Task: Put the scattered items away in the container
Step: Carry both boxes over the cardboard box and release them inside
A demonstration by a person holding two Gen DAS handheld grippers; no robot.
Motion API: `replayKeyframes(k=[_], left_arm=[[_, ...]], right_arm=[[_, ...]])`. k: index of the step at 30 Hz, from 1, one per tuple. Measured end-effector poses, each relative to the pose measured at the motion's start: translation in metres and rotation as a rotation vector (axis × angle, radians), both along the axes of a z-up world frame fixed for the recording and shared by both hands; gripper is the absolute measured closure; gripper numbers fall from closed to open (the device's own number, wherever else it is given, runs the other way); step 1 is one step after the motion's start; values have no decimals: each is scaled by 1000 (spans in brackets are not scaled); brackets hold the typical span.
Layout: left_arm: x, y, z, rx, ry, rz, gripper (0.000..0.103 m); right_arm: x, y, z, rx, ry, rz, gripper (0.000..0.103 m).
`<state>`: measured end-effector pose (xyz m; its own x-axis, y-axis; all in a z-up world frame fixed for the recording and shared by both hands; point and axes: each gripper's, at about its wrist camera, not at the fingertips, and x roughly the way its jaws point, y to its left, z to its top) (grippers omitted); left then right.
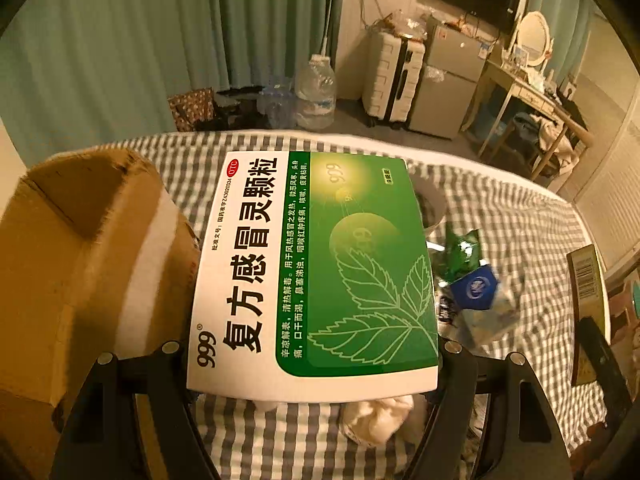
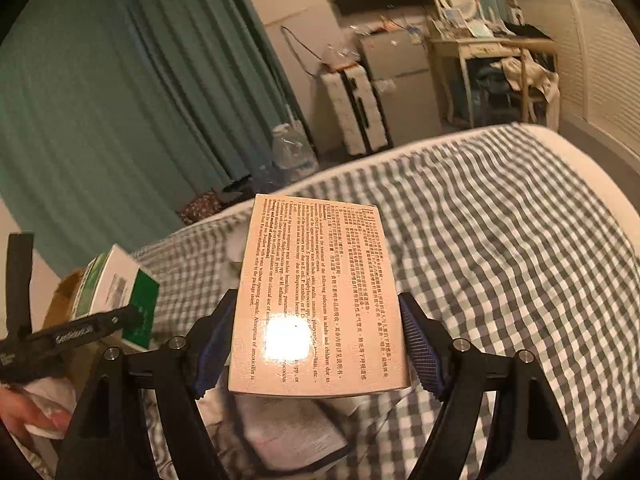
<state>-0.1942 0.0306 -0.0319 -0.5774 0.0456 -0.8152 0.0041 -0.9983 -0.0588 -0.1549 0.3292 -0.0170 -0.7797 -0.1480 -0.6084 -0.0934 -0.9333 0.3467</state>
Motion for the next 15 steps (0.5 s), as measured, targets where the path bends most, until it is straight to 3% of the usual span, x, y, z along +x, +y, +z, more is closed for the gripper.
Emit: replayKeyframes(k=[8,15], left_arm=[[31,-10,61,13,101,-19,25],[66,-48,105,9,194,9,25]], right_arm=[[38,-37,44,51,71,48,26],[71,-72,81,92,137,95,26]])
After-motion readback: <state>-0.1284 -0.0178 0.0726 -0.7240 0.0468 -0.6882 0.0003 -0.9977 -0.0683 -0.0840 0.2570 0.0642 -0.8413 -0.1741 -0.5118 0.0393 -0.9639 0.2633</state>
